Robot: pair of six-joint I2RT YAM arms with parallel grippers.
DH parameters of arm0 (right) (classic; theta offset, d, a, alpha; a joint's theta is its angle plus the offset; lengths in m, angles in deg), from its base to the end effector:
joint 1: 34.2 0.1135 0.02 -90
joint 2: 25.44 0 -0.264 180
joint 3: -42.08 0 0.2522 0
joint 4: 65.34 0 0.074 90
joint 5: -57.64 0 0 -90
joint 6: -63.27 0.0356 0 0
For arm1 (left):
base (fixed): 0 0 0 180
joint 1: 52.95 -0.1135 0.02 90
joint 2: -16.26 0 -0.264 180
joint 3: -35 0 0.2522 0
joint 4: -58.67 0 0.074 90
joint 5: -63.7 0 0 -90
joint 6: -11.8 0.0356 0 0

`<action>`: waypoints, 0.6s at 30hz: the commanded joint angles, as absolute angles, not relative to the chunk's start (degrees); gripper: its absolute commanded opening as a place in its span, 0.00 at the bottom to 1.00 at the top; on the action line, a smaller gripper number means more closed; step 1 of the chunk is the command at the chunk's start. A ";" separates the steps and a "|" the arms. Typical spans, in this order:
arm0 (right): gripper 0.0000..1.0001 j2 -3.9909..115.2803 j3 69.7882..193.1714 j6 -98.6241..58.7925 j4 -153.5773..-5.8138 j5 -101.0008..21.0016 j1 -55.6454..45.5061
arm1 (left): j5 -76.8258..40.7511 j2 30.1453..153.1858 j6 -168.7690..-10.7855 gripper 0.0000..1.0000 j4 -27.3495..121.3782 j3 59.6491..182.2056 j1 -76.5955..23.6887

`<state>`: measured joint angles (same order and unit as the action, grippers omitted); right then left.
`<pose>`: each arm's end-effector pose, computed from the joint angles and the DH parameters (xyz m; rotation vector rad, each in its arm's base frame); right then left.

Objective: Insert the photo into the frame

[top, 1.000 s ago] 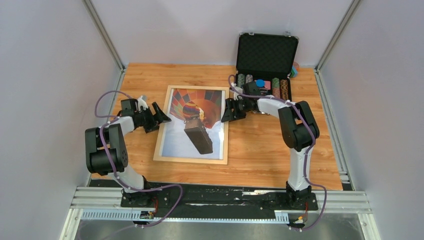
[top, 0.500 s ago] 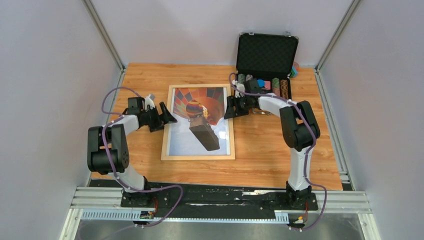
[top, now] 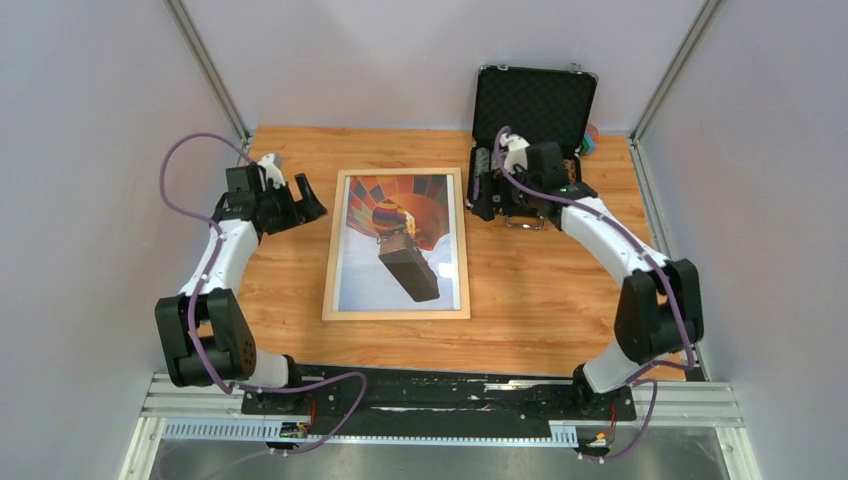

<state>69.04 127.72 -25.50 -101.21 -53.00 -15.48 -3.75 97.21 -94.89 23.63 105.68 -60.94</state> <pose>0.3427 0.1294 0.2624 -0.5356 2.3036 0.5933 0.3008 0.0284 0.2533 -0.3128 2.3274 -0.5382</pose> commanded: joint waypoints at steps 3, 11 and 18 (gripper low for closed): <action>1.00 56.12 122.13 -26.34 -100.70 -46.54 -22.22 | -8.74 91.96 -90.70 1.00 18.57 109.17 -65.18; 1.00 40.31 112.69 -25.77 -99.16 -44.42 -30.62 | -15.81 85.40 -89.33 1.00 17.71 111.39 -67.52; 1.00 30.95 106.98 -25.52 -97.82 -40.86 -33.55 | -18.19 81.16 -89.35 1.00 16.63 111.62 -68.17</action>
